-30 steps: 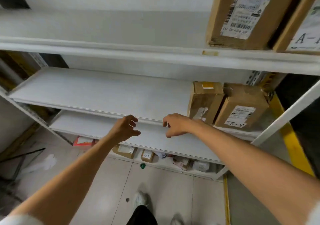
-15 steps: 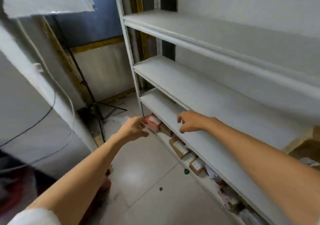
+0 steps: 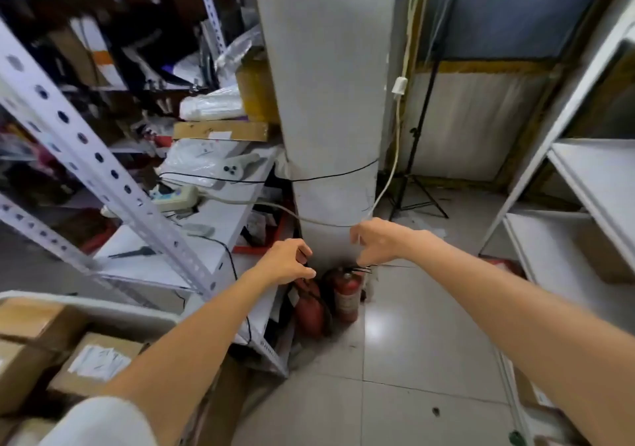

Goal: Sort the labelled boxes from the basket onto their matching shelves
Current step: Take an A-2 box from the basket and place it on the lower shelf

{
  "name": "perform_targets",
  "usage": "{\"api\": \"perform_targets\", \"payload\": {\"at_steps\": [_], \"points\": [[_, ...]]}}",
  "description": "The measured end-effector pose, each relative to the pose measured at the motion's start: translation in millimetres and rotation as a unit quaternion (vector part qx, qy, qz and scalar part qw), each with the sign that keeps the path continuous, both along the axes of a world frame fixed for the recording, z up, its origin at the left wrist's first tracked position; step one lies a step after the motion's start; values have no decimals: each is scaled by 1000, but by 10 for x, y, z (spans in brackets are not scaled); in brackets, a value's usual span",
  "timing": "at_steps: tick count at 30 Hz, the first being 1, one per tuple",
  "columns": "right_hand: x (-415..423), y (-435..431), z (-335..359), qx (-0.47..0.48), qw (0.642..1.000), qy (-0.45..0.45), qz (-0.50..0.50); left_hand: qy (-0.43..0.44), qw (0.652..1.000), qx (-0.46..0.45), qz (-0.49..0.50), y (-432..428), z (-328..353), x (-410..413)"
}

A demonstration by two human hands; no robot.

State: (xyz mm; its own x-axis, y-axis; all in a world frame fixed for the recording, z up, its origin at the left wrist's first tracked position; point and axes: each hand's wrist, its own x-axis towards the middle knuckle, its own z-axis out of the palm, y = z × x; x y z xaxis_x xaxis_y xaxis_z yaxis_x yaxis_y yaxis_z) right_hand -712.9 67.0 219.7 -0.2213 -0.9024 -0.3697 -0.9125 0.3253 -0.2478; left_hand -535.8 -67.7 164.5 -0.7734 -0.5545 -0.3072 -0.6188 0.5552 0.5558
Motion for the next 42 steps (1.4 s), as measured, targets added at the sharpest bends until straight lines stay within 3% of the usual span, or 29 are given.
{"api": "perform_targets", "payload": {"at_steps": [4,9,16,20,24,28,39,42], "points": [[537,-681,-57,24,992,-7,126,-8,996,19,89,-254,-101,632],[1133,-1280,-159,72,955,22,287,-35,972,39,227,-207,-287,1443],[2213,-1611,-288,132,865,27,483,-25,877,47,478,523,-402,2709],[2867,-1448,-435,109,806,4,582,-34,823,82,561,960,-499,3042],[3301,-1426,-596,97,771,0,630,-35,796,102,595,1206,-636,3210],[3630,-1614,-741,105,763,13,638,-35,784,110,610,1158,-784,3444],[4747,-2736,-1140,143,792,60,591,-6,761,132,635,124,-1135,4776],[4994,-2981,-1308,155,801,67,575,-18,770,152,619,-93,-1298,5025]]}}
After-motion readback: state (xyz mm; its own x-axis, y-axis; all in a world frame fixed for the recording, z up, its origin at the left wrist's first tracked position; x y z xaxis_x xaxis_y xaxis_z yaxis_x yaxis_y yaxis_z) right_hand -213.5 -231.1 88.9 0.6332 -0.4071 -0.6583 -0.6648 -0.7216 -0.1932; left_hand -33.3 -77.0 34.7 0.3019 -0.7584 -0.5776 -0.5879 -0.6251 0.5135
